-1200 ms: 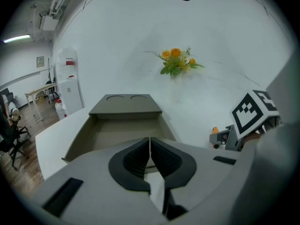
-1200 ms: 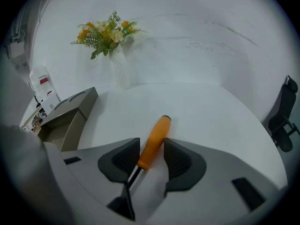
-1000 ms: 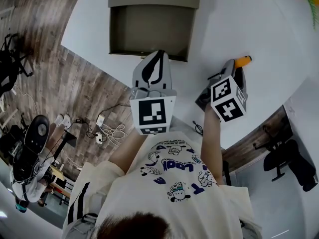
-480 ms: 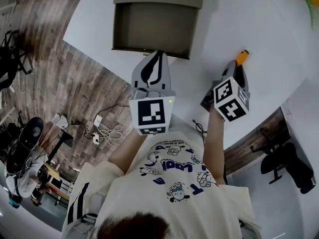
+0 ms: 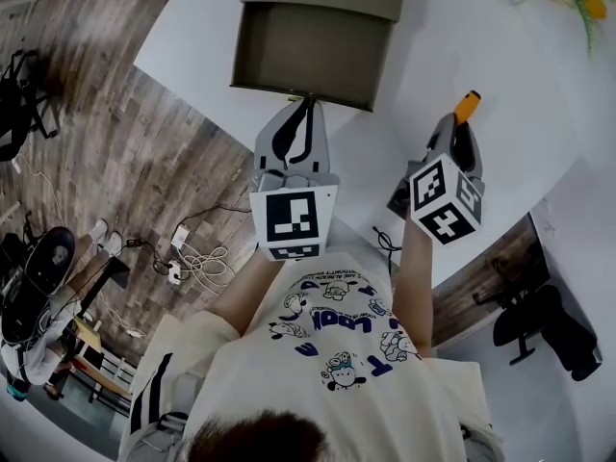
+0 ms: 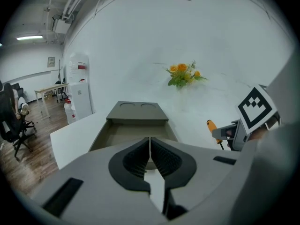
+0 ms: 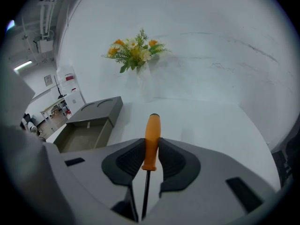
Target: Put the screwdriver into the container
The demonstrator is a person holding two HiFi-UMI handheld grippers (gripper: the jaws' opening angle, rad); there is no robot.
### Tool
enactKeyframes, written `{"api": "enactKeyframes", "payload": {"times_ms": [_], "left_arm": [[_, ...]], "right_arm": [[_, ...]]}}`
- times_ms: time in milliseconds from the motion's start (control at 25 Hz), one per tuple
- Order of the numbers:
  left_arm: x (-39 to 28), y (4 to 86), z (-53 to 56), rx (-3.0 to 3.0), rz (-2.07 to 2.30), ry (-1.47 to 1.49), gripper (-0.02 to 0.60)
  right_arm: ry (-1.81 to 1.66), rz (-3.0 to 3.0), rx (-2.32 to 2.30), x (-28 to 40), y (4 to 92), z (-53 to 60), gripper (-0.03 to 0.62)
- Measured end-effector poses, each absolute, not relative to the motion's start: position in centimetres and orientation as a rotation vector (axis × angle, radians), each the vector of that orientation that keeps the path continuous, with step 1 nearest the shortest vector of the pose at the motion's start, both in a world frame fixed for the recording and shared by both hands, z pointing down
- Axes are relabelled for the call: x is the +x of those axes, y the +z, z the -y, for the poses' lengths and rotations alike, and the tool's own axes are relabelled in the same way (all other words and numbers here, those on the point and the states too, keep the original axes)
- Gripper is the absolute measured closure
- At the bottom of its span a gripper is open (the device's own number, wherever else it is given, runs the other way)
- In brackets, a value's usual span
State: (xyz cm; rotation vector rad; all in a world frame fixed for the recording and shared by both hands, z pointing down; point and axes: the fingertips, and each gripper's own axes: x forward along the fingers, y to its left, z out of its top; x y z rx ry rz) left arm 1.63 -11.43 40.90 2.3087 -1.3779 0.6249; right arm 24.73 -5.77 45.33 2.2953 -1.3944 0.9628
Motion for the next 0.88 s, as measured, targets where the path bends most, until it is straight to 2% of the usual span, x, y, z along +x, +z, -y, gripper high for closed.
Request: {"api": "enactKeyframes", "payload": {"times_ms": [880], "left_arm": [[-2.0, 36.7, 13.2, 2.232, 1.549, 0.428, 0.558]], "right_arm": [[0.622, 1.797, 1.979, 15.2, 39.6, 13.1, 0.488]]}}
